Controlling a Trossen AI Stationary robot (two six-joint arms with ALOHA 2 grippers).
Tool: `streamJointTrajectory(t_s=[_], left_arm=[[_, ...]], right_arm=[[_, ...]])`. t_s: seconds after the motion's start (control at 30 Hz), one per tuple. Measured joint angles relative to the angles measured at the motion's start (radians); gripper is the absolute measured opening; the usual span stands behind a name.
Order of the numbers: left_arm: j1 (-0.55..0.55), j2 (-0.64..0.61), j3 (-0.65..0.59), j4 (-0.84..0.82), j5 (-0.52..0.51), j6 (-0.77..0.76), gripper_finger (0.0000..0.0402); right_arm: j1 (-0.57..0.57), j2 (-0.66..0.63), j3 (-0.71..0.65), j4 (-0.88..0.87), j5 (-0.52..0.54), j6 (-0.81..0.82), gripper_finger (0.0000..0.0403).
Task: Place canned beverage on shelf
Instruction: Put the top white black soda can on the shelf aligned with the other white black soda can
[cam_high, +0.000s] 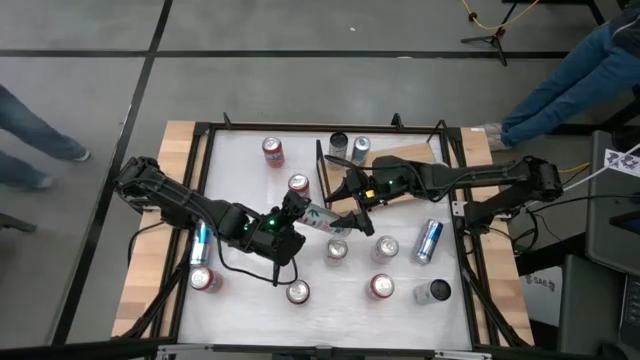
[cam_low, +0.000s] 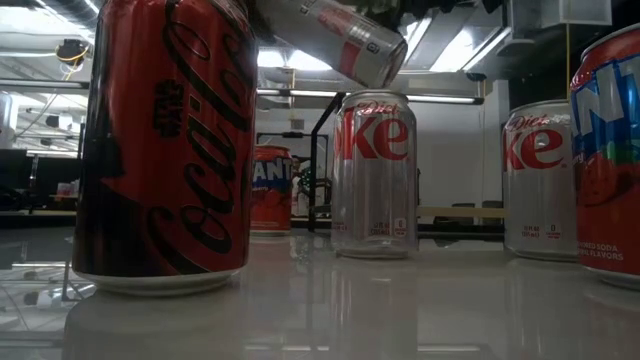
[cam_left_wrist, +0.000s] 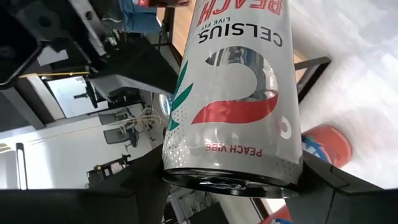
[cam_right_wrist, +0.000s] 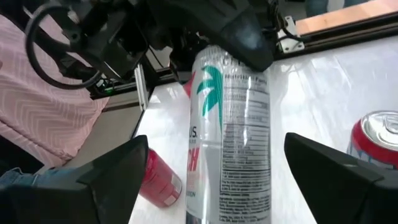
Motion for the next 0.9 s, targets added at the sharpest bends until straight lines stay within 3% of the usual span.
streamJointTrajectory(t_s=[0.37, 0.6, 0.9], left_arm=[[0.048, 0.0, 0.0, 0.119, 0.054, 0.071, 0.0238], [0.072, 0.0, 0.0, 0.202, 0.059, 0.158, 0.0238], [0.108, 0.001, 0.0, 0.254, 0.105, 0.178, 0.0238]], right_arm=[[0.0, 0.0, 0.0, -0.081, 0.051, 0.029, 0.0365], [0.0, 0.0, 0.0, -0.11, -0.042, 0.077, 0.0364], [0.0, 0.0, 0.0, -0.136, -0.044, 0.083, 0.0356]])
